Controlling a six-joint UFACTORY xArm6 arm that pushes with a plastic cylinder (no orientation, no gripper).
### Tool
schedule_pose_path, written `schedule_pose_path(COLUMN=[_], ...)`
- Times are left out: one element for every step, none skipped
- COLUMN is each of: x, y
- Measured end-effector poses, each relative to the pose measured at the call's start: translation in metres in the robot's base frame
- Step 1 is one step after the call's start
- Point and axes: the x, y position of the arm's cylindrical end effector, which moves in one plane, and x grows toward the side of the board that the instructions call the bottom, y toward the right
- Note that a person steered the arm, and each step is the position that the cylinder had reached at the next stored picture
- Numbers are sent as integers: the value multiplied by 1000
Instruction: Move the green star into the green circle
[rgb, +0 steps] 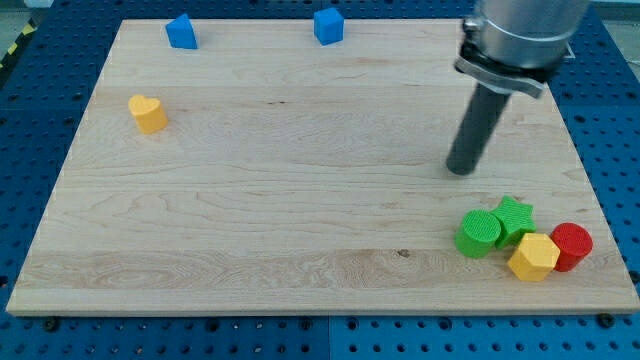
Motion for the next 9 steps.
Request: schedule_pose_path(x=[-21, -21, -36, -76, -105, -105, -124, -168, -203], y=[-12, -8, 42, 115, 167, 167, 166, 165, 165])
